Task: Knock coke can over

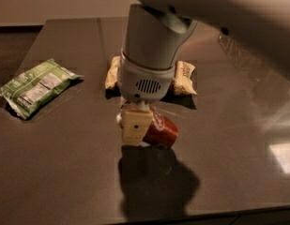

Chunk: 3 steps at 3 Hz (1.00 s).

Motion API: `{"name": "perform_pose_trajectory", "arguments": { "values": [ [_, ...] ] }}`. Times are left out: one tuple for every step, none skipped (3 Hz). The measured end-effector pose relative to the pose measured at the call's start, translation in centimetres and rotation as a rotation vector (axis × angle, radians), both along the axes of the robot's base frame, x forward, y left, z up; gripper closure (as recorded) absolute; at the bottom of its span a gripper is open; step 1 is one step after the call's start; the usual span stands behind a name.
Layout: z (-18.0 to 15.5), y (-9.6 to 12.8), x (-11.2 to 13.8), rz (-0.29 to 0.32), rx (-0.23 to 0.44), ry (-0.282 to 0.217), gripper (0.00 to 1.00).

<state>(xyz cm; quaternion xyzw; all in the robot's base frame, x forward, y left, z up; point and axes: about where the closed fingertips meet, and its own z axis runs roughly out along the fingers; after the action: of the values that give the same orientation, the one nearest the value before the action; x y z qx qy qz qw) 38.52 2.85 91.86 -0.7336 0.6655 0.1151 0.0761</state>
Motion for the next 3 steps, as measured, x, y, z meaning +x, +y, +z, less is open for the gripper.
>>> {"name": "perform_pose_trajectory", "arguments": {
  "values": [
    [-3.2, -2.9, 2.6, -0.005, -0.193, -0.036, 1.00],
    [-4.7, -4.9, 4.6, -0.014, -0.314, -0.087, 0.84],
    [-5.4, -6.2, 6.0, -0.015, -0.373, -0.131, 0.59]
  ]
}}
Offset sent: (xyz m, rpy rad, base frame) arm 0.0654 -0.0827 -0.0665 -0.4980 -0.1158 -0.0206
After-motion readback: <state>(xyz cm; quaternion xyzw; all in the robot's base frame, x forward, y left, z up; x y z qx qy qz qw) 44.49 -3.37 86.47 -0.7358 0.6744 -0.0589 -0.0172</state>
